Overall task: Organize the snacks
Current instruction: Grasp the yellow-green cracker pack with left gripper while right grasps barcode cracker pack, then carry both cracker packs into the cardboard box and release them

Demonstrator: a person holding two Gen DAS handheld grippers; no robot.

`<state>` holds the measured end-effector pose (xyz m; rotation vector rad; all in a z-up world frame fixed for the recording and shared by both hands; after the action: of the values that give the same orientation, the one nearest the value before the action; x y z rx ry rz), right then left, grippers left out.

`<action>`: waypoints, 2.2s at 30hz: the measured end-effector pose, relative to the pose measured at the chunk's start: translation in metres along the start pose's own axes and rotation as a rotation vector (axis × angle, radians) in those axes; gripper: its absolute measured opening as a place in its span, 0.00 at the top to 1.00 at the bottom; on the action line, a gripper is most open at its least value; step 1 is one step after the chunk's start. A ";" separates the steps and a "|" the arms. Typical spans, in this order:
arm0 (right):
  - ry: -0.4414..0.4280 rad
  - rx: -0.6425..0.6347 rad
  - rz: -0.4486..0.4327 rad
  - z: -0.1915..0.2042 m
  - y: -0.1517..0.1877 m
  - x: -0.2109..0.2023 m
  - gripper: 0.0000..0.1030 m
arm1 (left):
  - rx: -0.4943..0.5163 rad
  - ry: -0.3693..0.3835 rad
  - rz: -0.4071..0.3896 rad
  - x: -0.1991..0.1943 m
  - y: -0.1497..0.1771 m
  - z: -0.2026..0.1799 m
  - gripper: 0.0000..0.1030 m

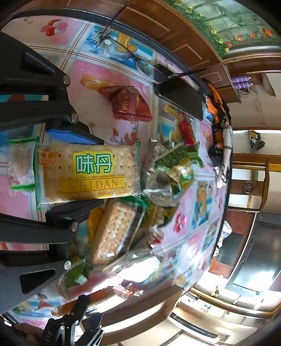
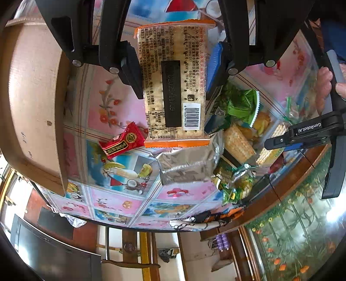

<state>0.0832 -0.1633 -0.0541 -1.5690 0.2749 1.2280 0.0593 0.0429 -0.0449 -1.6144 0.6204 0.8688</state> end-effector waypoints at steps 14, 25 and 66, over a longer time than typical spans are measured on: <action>-0.076 0.154 -0.134 -0.026 -0.028 -0.038 0.44 | 0.063 0.098 -0.040 -0.022 -0.024 -0.064 0.56; -0.037 0.298 -0.229 -0.091 -0.058 -0.065 0.44 | 0.126 0.166 -0.050 -0.025 -0.056 -0.134 0.56; 0.206 0.645 -0.105 -0.303 -0.047 -0.028 0.45 | 0.280 0.287 0.122 0.100 -0.067 -0.381 0.56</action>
<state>0.2719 -0.4052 -0.0365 -1.1224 0.6434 0.7831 0.2499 -0.3084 -0.0550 -1.4658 1.0060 0.6083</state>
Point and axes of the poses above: each gripper's, at about its wrist camera, not at the fingertips, and x roughly the way its jaws point, z to its left, y to its underside, the point moved 9 cm from there along x, roughly the way its jaws point
